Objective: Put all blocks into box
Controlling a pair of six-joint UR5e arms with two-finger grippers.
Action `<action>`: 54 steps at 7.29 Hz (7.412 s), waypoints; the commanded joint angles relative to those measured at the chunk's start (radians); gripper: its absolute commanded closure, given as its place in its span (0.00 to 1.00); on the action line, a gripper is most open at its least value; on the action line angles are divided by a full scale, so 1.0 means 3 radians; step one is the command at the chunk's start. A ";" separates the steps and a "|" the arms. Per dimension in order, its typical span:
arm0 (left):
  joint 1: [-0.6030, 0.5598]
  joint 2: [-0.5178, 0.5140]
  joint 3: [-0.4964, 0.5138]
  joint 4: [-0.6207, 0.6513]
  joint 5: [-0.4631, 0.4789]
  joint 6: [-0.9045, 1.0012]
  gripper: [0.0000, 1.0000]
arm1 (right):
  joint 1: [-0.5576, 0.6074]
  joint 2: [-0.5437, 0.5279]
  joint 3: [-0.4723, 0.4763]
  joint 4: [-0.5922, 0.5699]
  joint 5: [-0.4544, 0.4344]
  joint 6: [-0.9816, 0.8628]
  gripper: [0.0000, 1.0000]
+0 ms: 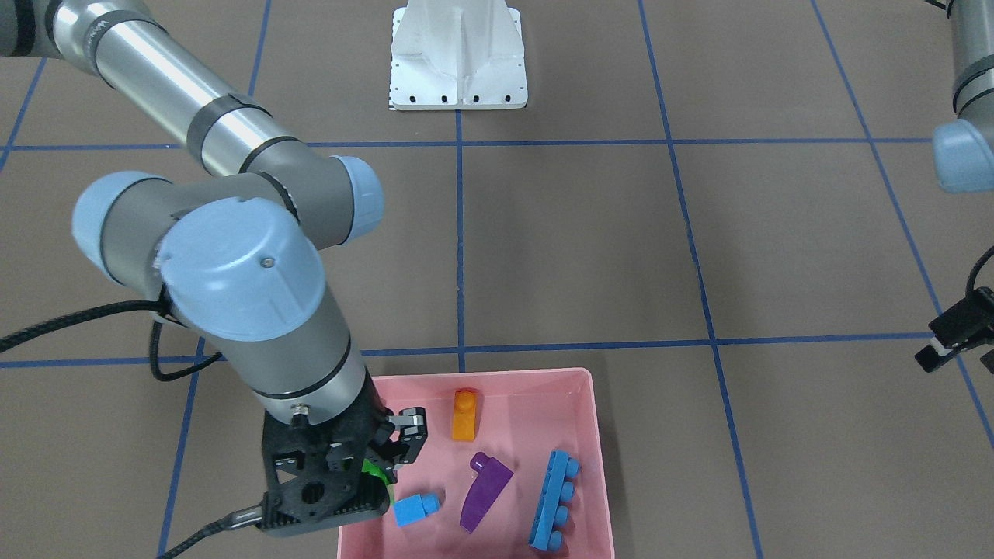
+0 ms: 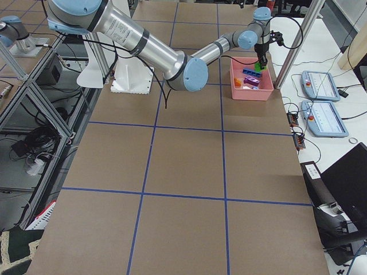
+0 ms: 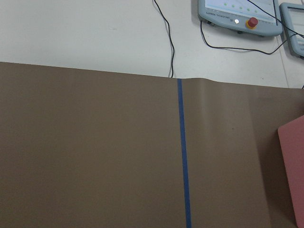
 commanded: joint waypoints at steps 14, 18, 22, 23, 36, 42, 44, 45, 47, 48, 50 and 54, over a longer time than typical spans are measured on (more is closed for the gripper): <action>-0.0268 0.1059 -0.0820 0.1110 0.1312 0.2491 0.00 | 0.0903 -0.2018 0.2558 -0.2133 0.0797 -0.2217 0.00; -0.0243 0.1474 -0.1479 0.1587 0.0940 0.2587 0.00 | 0.1411 -0.3292 0.2648 -0.1226 0.1278 -0.2273 0.00; -0.0441 0.1612 -0.1041 0.1618 0.0309 0.2602 0.00 | 0.2028 -0.3984 0.2565 -0.0840 0.1461 -0.2501 0.00; -0.0447 0.1612 -0.0932 0.1597 0.0235 0.2597 0.00 | 0.2172 -0.4138 0.2606 -0.0839 0.1563 -0.2594 0.00; -0.0785 0.1484 -0.0512 0.1423 0.0102 0.2505 0.00 | 0.2127 -0.4120 0.2678 -0.1084 0.1569 -0.2677 0.00; -0.0785 0.1484 -0.0507 0.1428 0.0137 0.2510 0.00 | 0.2250 -0.4154 0.2663 -0.1095 0.1544 -0.2733 0.00; -0.0785 0.1484 -0.0497 0.1438 0.0137 0.2505 0.00 | 0.2245 -0.4149 0.2663 -0.1095 0.1544 -0.2718 0.00; -0.0785 0.1484 -0.0482 0.1443 0.0137 0.2500 0.00 | 0.2245 -0.4144 0.2663 -0.1095 0.1544 -0.2708 0.00; -0.0785 0.1484 -0.0471 0.1444 0.0137 0.2500 0.00 | 0.2250 -0.4144 0.2663 -0.1095 0.1544 -0.2697 0.00; -0.0785 0.1484 -0.0471 0.1444 0.0137 0.2500 0.00 | 0.2245 -0.4144 0.2663 -0.1095 0.1544 -0.2687 0.00; -0.0785 0.1484 -0.0471 0.1444 0.0137 0.2500 0.00 | 0.2245 -0.4159 0.2653 -0.1105 0.1488 -0.2677 0.00; -0.0785 0.1484 -0.0471 0.1444 0.0137 0.2500 0.00 | 0.2245 -0.4165 0.2632 -0.1116 0.1487 -0.2677 0.00</action>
